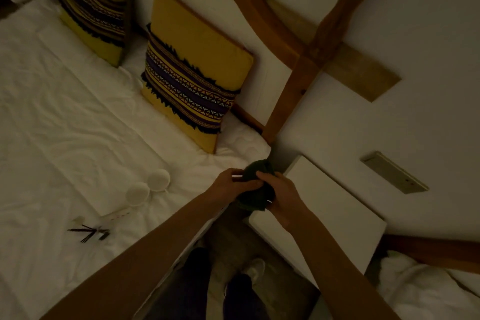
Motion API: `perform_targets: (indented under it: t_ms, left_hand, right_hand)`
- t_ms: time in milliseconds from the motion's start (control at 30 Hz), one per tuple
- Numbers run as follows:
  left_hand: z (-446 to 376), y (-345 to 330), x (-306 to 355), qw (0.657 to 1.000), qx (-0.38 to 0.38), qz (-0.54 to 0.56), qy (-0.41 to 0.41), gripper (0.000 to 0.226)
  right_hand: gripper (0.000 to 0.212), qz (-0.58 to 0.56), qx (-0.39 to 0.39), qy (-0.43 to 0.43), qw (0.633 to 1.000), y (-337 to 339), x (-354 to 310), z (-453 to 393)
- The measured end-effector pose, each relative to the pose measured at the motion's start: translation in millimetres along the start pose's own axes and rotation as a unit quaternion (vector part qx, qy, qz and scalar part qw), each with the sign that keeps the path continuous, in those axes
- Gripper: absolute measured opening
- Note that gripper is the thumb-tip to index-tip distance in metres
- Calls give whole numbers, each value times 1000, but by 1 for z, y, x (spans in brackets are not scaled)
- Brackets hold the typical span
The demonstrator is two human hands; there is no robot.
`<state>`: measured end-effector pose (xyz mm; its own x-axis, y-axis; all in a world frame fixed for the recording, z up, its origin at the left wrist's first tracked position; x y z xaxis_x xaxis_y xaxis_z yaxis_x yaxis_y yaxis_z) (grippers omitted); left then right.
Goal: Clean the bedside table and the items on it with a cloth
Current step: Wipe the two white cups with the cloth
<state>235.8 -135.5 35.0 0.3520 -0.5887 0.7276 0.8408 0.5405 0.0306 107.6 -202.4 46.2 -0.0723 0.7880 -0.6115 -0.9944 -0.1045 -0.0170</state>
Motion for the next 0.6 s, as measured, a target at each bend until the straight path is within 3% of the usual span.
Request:
perform_targets:
  t_ms: [67, 200, 300, 367, 433, 500, 600]
  left_hand:
    - [-2, 1, -2, 1000, -19, -13, -7, 60]
    - [-8, 12, -11, 998, -48, 43, 4, 31]
    - [-16, 21, -20, 998, -20, 62, -3, 20]
    - [-21, 28, -26, 996, 2, 84, 1, 12]
    - [-26, 38, -33, 996, -1, 90, -3, 16]
    - [-29, 50, -37, 995, -29, 92, 1, 21]
    - [-37, 70, -46, 991, -89, 96, 21, 33]
  right_hand:
    - [16, -31, -14, -30, 999, -4, 4, 0]
    - [38, -86, -47, -74, 992, -14, 15, 0]
    - [30, -30, -23, -28, 999, -19, 22, -7]
    - [39, 52, 13, 29, 998, -20, 25, -16]
    - [62, 109, 9, 46, 993, -23, 32, -25]
    - [77, 107, -52, 6, 993, -29, 41, -33]
    - [64, 55, -135, -58, 988, -47, 59, -44]
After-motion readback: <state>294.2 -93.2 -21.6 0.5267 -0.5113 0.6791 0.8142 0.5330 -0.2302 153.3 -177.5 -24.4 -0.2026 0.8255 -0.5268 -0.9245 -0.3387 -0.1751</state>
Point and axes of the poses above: each hand's wrist, its own z-axis away from the middle knuckle, its own y-axis out of the back of the hand, x = y × z, the point moved 1 cm from there along -z, towards the middle knuckle, and after that the axes turned 13 degrees about x, right-handed, at the moved point
